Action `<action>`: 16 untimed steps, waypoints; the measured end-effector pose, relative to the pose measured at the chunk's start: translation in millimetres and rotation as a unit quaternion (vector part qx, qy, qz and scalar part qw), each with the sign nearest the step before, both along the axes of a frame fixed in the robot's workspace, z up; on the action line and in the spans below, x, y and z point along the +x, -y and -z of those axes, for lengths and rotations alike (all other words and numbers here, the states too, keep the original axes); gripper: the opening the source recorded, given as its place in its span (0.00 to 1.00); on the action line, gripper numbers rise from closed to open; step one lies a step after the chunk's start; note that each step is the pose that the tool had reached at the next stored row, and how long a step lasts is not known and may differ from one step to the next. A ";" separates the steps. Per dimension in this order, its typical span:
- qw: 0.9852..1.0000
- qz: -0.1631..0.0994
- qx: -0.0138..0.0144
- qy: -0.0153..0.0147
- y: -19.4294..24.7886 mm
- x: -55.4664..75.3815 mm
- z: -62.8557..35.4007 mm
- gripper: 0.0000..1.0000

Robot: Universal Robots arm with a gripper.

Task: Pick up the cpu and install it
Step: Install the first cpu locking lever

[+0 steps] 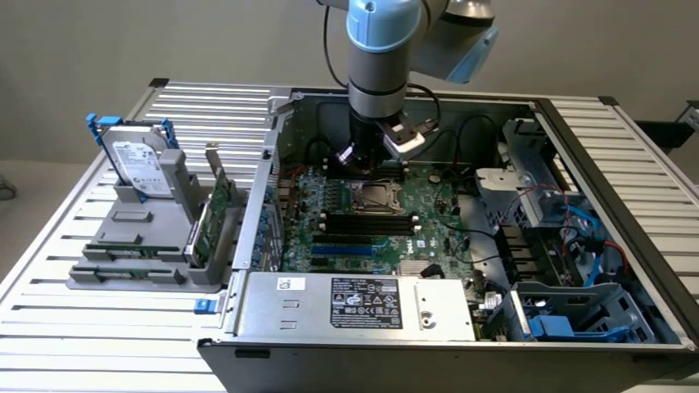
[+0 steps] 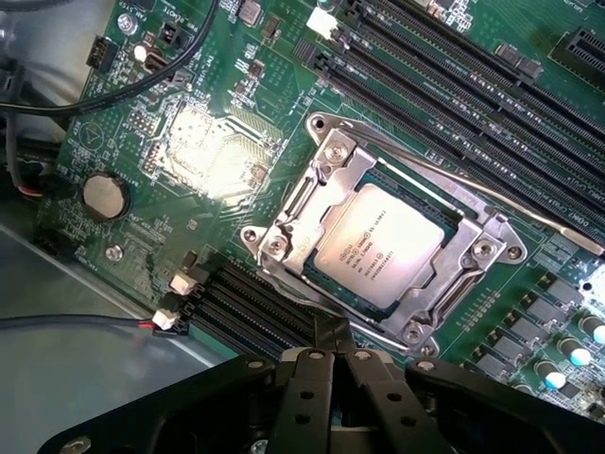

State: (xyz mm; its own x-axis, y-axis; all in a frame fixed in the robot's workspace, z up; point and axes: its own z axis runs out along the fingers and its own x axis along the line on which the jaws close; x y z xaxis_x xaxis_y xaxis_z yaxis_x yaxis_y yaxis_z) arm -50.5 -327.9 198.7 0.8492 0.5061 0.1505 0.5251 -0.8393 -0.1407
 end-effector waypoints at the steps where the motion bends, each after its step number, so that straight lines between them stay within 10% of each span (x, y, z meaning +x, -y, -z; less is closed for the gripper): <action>1: 1.000 0.000 0.000 0.000 0.0 0.2 0.0 0.11; 16: 1.000 -0.002 0.000 0.000 0.0 2.7 1.6 0.11</action>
State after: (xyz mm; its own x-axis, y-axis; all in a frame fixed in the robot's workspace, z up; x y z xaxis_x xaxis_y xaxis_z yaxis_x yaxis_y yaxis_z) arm -47.9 -327.9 197.1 0.8477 0.5087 0.1505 0.5277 -0.8377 -0.1407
